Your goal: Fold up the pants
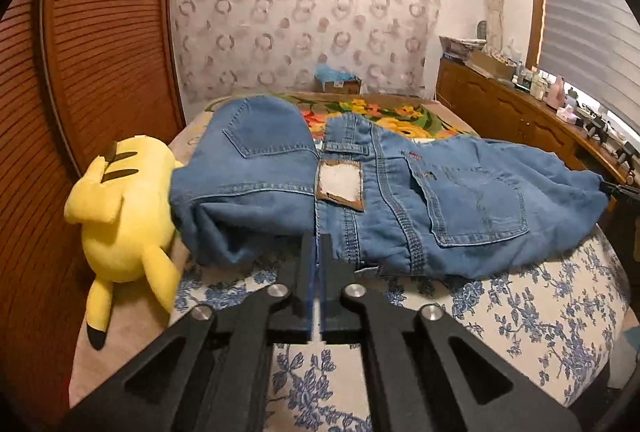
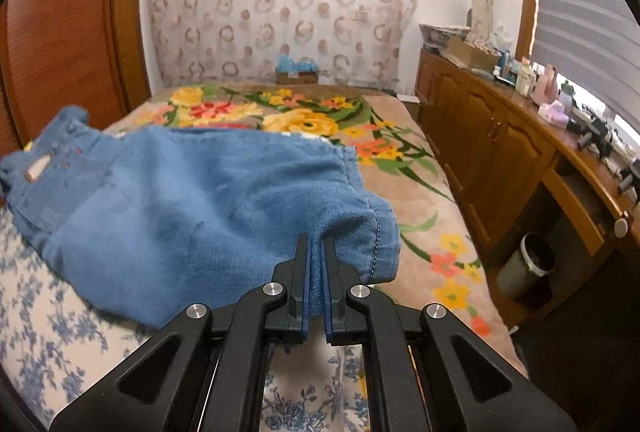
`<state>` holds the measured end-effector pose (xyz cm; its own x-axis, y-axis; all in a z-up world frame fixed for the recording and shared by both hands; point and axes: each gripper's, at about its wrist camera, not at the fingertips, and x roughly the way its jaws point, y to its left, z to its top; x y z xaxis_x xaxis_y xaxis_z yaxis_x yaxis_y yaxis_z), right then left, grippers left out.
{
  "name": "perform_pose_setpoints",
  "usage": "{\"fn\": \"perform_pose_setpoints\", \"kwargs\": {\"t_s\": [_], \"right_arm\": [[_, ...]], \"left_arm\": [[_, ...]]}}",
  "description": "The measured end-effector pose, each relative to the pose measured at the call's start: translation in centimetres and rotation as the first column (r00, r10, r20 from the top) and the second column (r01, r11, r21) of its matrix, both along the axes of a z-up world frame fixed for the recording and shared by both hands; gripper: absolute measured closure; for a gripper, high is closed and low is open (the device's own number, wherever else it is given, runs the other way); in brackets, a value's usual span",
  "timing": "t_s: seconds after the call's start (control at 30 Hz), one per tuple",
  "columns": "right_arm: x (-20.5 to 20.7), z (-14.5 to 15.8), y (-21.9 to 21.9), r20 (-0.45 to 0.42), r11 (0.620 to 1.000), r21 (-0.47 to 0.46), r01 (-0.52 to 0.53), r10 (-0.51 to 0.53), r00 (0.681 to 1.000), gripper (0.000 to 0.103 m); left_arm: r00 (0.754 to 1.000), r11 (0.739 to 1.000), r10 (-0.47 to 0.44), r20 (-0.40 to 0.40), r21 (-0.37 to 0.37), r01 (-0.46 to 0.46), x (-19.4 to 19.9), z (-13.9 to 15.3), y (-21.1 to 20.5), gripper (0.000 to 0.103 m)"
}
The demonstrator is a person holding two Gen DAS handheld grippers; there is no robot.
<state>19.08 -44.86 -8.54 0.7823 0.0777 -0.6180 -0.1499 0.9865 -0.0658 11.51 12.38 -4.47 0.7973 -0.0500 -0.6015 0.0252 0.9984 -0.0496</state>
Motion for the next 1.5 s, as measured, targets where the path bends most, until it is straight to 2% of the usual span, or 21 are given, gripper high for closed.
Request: {"fn": "perform_pose_setpoints", "kwargs": {"t_s": [0.07,0.13,0.23,0.33,0.63,0.73,0.8,0.83,0.93,1.0,1.2,1.5], "right_arm": [[0.3,-0.7,0.1,-0.006,1.0,-0.002,0.006,-0.006,1.0,0.101],[0.5,-1.3,-0.1,-0.014,1.0,0.0,0.014,-0.014,1.0,0.101],[0.5,-1.6,-0.2,-0.017,1.0,0.001,0.008,-0.008,1.0,0.101],[0.5,-1.7,-0.2,-0.012,1.0,-0.007,-0.001,0.001,1.0,0.101],[0.4,-3.0,0.2,-0.026,1.0,-0.016,-0.01,0.009,1.0,0.101],[0.4,-3.2,0.1,-0.027,1.0,-0.011,-0.012,0.012,1.0,0.101],[0.4,-3.1,0.2,-0.026,1.0,-0.008,-0.012,0.012,1.0,0.101],[0.3,-3.2,0.1,-0.024,1.0,-0.007,-0.015,0.014,1.0,0.101],[0.2,-3.2,0.1,-0.023,1.0,-0.005,-0.014,0.014,1.0,0.101],[0.2,-3.0,0.0,-0.015,1.0,0.006,-0.01,0.01,1.0,0.101],[-0.7,-1.3,-0.7,0.024,1.0,0.012,-0.014,0.014,1.0,0.101],[-5.5,1.2,0.1,0.06,0.997,0.004,-0.079,0.079,0.995,0.101]], "left_arm": [[0.999,0.999,-0.032,-0.019,-0.006,0.031,0.4,-0.6,-0.8,0.082],[0.998,0.999,-0.047,-0.042,-0.014,0.046,1.1,-1.5,-1.3,0.072],[0.993,0.998,-0.057,-0.101,-0.026,0.055,3.0,-3.1,-1.5,0.067],[0.991,0.999,-0.034,-0.127,-0.001,0.034,4.2,-4.2,-1.6,0.065],[0.978,0.998,-0.067,-0.196,-0.034,0.062,6.0,-5.7,-2.5,0.065],[0.982,0.997,-0.079,-0.171,-0.017,0.077,5.5,-5.5,-3.2,0.066],[0.984,0.996,-0.084,-0.159,0.008,0.086,5.2,-5.6,-3.7,0.076],[0.985,0.996,-0.089,-0.151,0.011,0.092,4.9,-5.5,-3.9,0.089],[0.992,0.996,-0.073,-0.104,0.034,0.077,3.6,-4.4,-4.4,0.095],[0.998,0.998,-0.055,-0.044,0.041,0.057,2.1,-2.8,-4.6,0.095],[0.999,1.0,-0.025,0.036,0.011,0.024,-1.1,0.6,-3.3,0.095],[1.0,1.0,-0.012,0.028,-0.027,0.013,-6.1,1.0,-0.4,0.095]]}}
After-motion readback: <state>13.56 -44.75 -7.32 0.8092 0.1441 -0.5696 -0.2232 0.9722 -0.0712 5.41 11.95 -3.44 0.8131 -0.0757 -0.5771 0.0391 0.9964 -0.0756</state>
